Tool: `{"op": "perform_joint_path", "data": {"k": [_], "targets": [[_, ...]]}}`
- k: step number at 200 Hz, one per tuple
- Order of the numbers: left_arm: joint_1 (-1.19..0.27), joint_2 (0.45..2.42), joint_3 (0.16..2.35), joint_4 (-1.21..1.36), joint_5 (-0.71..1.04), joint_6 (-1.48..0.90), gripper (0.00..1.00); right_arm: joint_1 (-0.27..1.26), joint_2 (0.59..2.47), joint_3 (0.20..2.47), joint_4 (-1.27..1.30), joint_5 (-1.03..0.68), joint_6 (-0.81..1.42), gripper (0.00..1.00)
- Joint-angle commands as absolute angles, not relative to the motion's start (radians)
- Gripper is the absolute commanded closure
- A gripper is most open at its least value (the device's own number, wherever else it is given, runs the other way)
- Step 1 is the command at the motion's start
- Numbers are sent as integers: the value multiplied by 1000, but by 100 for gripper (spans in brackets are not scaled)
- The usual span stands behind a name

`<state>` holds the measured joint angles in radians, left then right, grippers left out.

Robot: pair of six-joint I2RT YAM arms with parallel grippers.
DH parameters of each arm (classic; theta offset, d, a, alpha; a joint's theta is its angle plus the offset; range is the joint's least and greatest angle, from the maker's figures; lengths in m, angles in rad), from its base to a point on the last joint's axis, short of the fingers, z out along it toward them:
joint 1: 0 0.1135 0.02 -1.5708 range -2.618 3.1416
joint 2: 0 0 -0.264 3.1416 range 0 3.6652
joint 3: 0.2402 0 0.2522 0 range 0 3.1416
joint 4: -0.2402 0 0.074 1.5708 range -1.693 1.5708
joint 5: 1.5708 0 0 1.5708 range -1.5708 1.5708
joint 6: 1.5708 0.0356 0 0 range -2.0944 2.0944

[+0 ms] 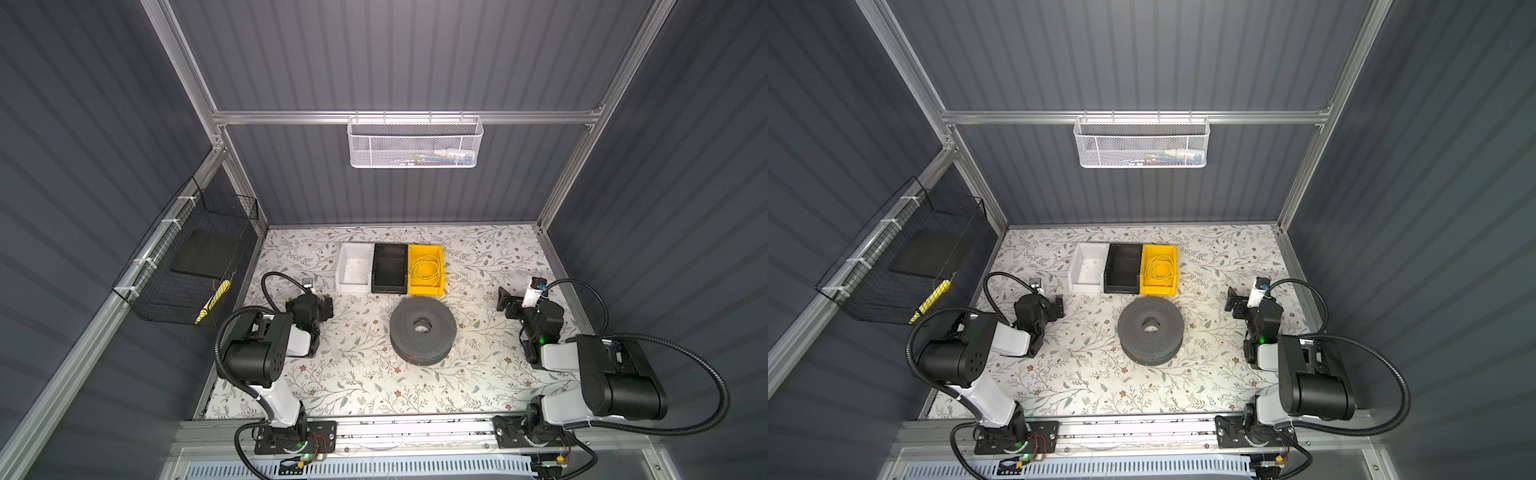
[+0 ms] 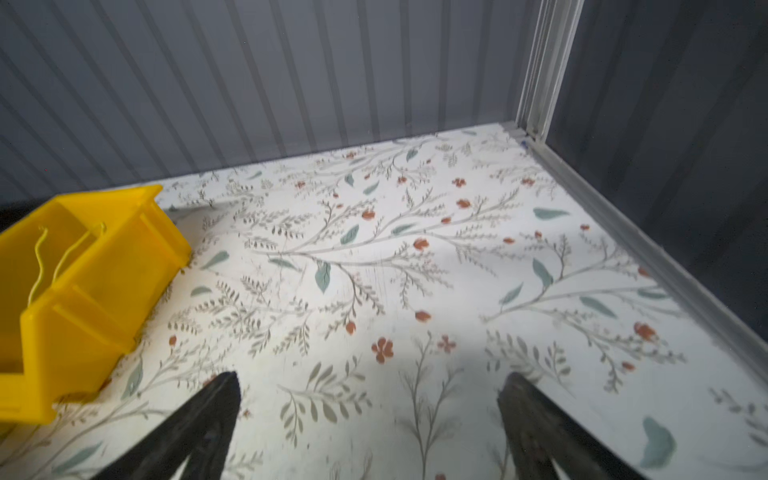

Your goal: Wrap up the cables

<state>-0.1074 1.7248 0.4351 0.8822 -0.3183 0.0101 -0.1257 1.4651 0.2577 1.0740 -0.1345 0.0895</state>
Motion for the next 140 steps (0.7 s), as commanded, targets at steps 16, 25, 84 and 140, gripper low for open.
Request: {"op": "perform_joint_path", "data": {"k": [16,25,84,140], "targets": [[-94,1712,478,883,-284,-1,0,-130,1459,296,1030,-138,97,1],[-94,1725,470,933,-282,3,0,-129,1456,302,1017,-138,94,1],[-94,1716,468,917,-284,0,0,-124,1458,310,1004,-144,85,1],[-94,1715,468,917,-284,0,0,-94,1463,341,948,-92,66,1]]}}
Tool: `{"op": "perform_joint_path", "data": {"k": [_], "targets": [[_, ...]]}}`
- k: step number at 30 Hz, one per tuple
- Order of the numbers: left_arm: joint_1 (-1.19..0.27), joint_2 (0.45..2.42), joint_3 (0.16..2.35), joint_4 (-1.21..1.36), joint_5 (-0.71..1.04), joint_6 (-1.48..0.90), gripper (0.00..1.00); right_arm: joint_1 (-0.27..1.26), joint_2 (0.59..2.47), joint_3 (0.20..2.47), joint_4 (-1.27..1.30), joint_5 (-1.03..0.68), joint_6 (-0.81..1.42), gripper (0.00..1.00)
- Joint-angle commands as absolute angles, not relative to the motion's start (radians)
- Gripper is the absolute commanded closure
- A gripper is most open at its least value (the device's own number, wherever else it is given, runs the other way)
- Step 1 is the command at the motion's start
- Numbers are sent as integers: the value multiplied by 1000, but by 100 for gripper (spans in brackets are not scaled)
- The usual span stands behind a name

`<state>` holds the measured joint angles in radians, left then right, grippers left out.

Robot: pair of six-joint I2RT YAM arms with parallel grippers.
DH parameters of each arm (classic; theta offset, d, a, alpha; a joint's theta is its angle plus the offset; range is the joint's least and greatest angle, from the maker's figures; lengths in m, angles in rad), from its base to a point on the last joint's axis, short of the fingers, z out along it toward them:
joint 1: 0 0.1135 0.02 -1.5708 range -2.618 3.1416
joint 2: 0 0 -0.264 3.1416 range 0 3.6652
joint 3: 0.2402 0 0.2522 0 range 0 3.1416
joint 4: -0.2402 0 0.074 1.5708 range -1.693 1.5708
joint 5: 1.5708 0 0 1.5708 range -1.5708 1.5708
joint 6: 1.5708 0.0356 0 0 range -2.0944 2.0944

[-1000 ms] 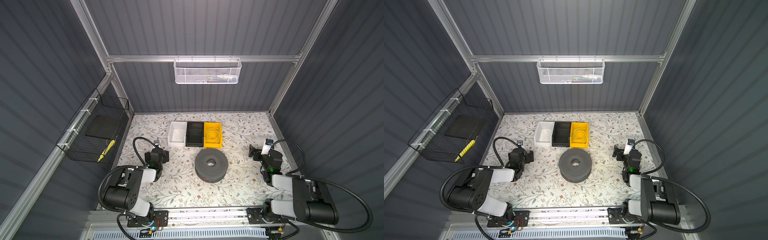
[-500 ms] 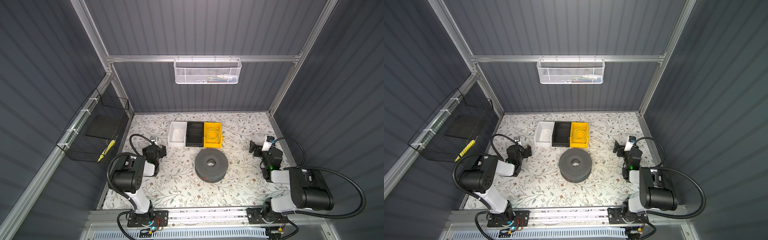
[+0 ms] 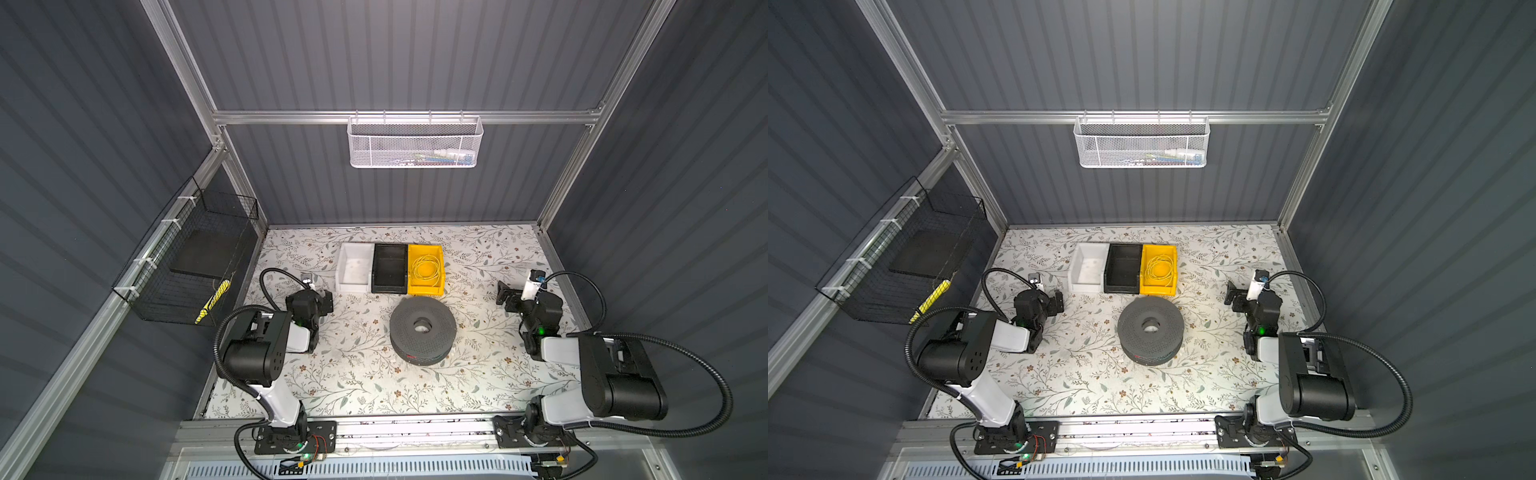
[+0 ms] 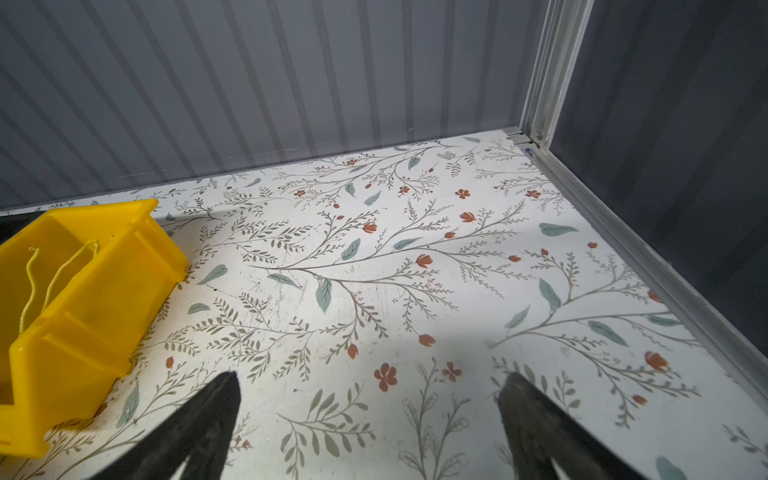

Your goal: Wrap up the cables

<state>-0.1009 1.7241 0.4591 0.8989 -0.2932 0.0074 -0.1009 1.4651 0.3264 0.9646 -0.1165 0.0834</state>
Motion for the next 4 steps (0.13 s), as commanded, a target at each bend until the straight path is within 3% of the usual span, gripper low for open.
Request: {"op": "perform_joint_path", "data": {"k": [1,4], "targets": [[-94,1715,468,917,-284,0,0,-94,1463,340,948,-93,66,1],[-94,1715,467,917,-284,1,0,-94,1455,325,971,-91,65,1]]}}
